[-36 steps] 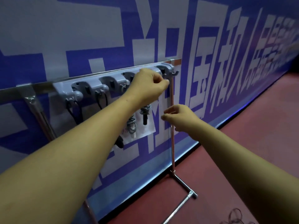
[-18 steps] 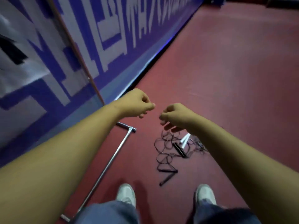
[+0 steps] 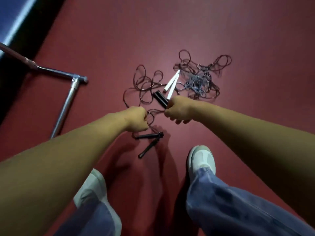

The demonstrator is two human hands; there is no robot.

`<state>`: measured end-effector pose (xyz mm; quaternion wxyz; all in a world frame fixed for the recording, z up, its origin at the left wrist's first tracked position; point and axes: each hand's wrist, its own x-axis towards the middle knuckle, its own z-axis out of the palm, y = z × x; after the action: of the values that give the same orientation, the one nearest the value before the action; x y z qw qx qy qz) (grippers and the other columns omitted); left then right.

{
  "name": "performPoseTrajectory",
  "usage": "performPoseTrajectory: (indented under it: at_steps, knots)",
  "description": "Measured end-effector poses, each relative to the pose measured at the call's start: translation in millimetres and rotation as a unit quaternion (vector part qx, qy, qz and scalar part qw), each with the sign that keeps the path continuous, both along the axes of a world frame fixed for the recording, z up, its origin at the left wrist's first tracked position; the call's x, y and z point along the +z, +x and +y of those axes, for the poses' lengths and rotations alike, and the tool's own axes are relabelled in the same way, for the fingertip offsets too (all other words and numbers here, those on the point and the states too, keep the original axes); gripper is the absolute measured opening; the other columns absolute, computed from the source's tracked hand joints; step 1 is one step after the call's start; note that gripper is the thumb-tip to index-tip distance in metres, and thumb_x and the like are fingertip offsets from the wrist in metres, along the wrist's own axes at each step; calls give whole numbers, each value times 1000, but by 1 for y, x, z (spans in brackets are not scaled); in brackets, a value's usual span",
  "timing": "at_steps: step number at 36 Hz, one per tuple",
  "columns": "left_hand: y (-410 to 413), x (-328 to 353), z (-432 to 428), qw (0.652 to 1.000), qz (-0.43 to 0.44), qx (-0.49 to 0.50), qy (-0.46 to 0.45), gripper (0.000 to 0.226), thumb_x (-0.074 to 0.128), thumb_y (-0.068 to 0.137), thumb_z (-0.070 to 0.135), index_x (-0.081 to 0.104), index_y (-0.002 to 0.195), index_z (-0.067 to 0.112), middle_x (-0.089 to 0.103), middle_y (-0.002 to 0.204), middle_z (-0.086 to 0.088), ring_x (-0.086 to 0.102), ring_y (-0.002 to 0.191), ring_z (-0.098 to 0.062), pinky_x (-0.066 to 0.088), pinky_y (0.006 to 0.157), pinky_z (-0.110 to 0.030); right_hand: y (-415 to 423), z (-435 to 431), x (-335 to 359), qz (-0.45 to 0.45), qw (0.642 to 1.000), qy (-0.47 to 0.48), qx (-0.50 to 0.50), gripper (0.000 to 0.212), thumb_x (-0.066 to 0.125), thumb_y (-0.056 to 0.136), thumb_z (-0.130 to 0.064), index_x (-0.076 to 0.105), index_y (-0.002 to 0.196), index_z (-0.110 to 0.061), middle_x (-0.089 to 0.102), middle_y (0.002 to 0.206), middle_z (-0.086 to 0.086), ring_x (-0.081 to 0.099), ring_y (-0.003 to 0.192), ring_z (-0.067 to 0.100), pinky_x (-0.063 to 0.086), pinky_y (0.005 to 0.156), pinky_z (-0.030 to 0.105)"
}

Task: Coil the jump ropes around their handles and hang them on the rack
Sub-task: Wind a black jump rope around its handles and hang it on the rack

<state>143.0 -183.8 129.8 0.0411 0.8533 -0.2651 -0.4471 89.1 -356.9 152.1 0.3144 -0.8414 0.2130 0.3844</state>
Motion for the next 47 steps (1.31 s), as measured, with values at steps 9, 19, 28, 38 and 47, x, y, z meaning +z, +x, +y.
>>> performPoseTrajectory:
  at_steps: [9,19,28,38,47]
  knots:
    - [-45,-122,-11,996,-22,-67,55,78,80,70,58,51,126,12,53,132,-10,55,121,-32,50,96,-42,-24,-10,-96,17,998,-43,47,24,58,90,-20,75,92,-3,69,83,15,64,75,31,48,62,31]
    - [-95,-176,8,977,-186,-98,40,50,66,91,38,42,127,14,51,128,-10,54,117,-33,47,89,-43,-46,17,-137,28,999,11,-43,20,61,90,-16,73,102,-5,74,100,22,73,85,40,60,61,43]
    - [-95,-172,-1,994,-105,-34,12,26,48,98,23,45,119,8,54,127,-17,56,117,-39,49,87,-46,-61,29,-148,74,994,37,-78,33,65,88,-26,66,115,-6,70,107,18,69,98,37,56,64,39]
    - [-51,-96,-3,982,88,136,-100,14,51,98,17,56,110,12,65,99,-9,55,78,-22,42,68,-28,-44,16,-91,-5,977,103,-188,60,70,87,-3,40,137,-15,65,108,20,65,83,31,62,82,52]
    - [-30,65,4,926,196,242,-215,22,55,87,7,65,105,13,63,77,-9,52,58,-21,42,53,-33,-20,7,63,-62,932,230,-272,19,61,95,3,63,113,-1,68,98,23,65,84,29,61,89,53]
